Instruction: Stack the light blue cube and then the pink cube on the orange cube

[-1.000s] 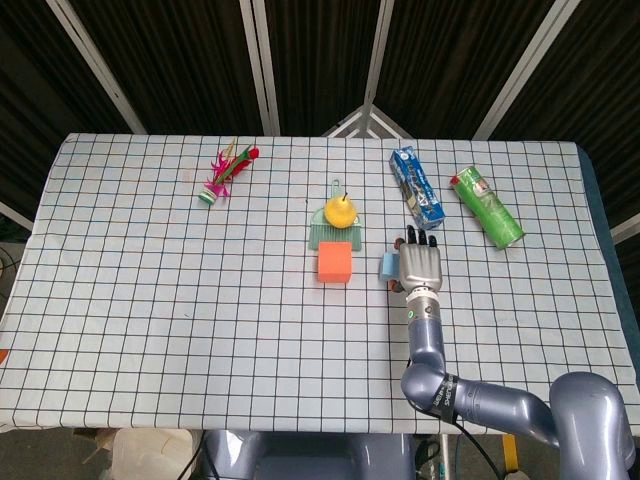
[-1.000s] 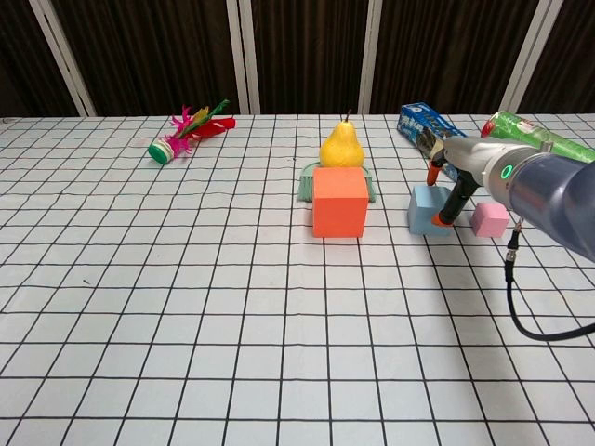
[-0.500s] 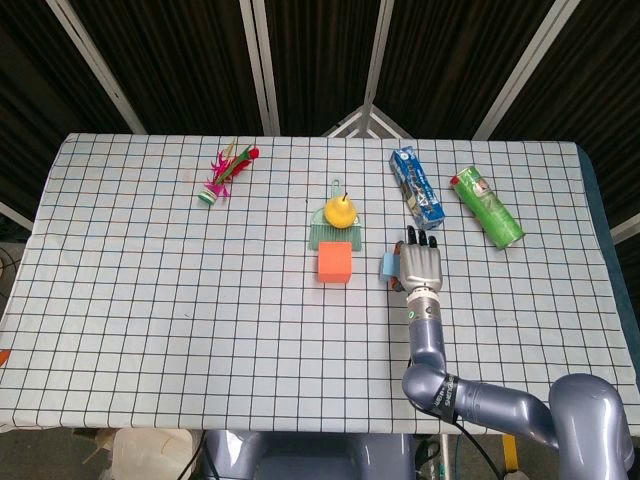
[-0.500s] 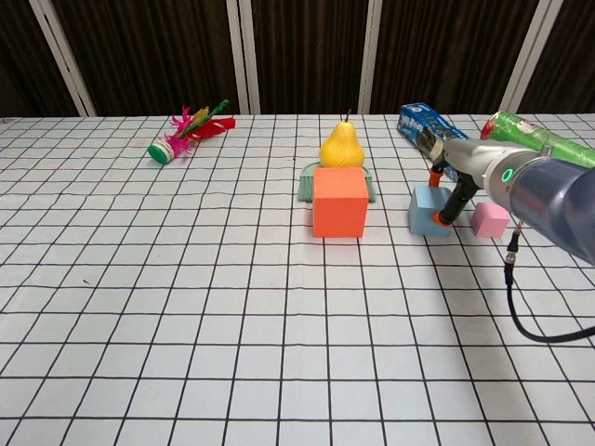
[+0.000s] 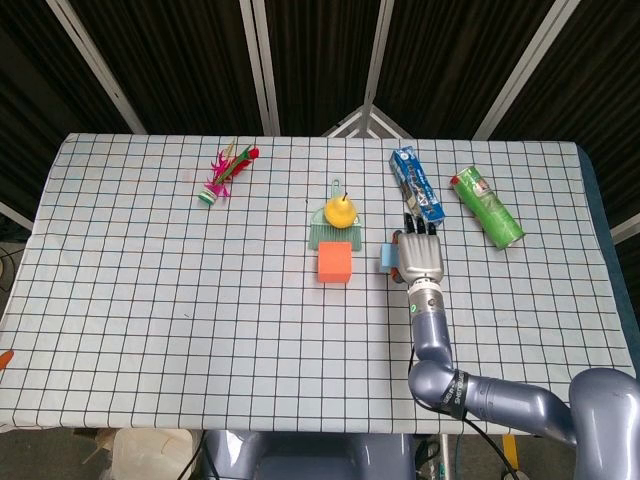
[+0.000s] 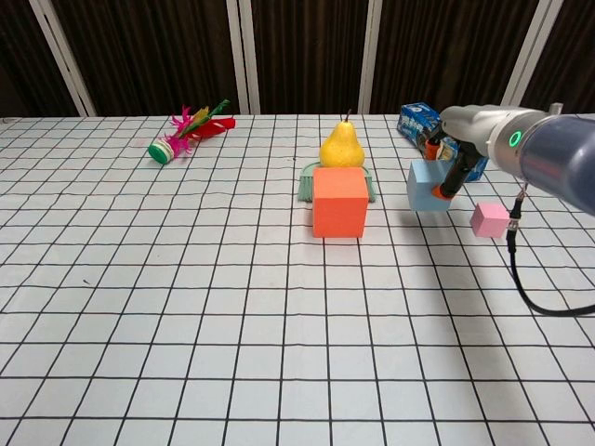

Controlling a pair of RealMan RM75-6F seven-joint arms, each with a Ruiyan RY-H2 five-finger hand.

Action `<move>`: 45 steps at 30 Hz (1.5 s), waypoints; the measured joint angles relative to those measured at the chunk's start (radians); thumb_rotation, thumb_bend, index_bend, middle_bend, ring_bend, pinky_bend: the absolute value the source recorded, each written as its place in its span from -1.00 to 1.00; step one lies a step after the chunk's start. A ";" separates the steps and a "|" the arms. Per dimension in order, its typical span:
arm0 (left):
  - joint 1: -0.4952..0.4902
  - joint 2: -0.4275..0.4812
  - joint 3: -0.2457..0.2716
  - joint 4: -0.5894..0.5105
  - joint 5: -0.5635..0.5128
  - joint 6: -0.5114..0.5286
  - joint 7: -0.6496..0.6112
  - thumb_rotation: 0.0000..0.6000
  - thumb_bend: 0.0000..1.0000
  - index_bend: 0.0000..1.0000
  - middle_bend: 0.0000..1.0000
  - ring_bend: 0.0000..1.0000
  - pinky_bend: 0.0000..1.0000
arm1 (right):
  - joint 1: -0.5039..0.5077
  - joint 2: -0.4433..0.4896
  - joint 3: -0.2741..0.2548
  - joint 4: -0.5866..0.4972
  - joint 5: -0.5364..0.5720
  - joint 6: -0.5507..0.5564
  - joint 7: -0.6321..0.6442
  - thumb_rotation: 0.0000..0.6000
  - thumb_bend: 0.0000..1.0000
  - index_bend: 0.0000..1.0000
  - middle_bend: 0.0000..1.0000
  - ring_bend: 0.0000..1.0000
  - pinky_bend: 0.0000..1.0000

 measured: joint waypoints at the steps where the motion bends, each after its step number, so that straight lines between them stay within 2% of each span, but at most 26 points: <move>1: 0.001 0.000 0.000 0.000 0.001 0.001 -0.001 1.00 -0.69 -0.79 -1.00 -1.00 -1.00 | 0.004 0.013 0.004 -0.012 0.002 0.002 -0.007 1.00 -0.05 -0.10 -0.89 -1.00 -0.82; 13: 0.003 -0.004 0.004 -0.008 0.012 0.010 0.011 1.00 -0.69 -0.79 -1.00 -1.00 -1.00 | 0.032 0.108 0.022 -0.106 0.029 -0.030 -0.027 1.00 -0.04 -0.08 -0.89 -1.00 -0.82; 18: 0.005 -0.006 0.004 -0.012 0.012 0.017 0.018 1.00 -0.69 -0.79 -1.00 -1.00 -1.00 | 0.059 0.102 0.033 -0.103 0.056 -0.041 -0.023 1.00 -0.04 -0.08 -0.89 -1.00 -0.82; 26: 0.008 -0.004 0.003 -0.007 0.011 0.020 0.009 1.00 -0.69 -0.79 -1.00 -1.00 -1.00 | 0.132 0.069 0.069 -0.057 0.158 -0.051 -0.046 1.00 -0.03 -0.08 -0.89 -0.99 -0.82; 36: 0.005 -0.001 0.002 -0.001 0.008 0.011 -0.002 1.00 -0.69 -0.79 -1.00 -1.00 -1.00 | 0.169 0.079 0.089 -0.082 0.255 0.006 -0.080 1.00 -0.01 -0.08 -0.89 -0.99 -0.82; 45: -0.006 -0.003 0.004 -0.005 0.014 -0.006 0.007 1.00 -0.69 -0.79 -1.00 -1.00 -1.00 | 0.176 0.116 0.109 -0.185 0.289 0.053 -0.076 1.00 0.00 -0.05 -0.89 -0.98 -0.82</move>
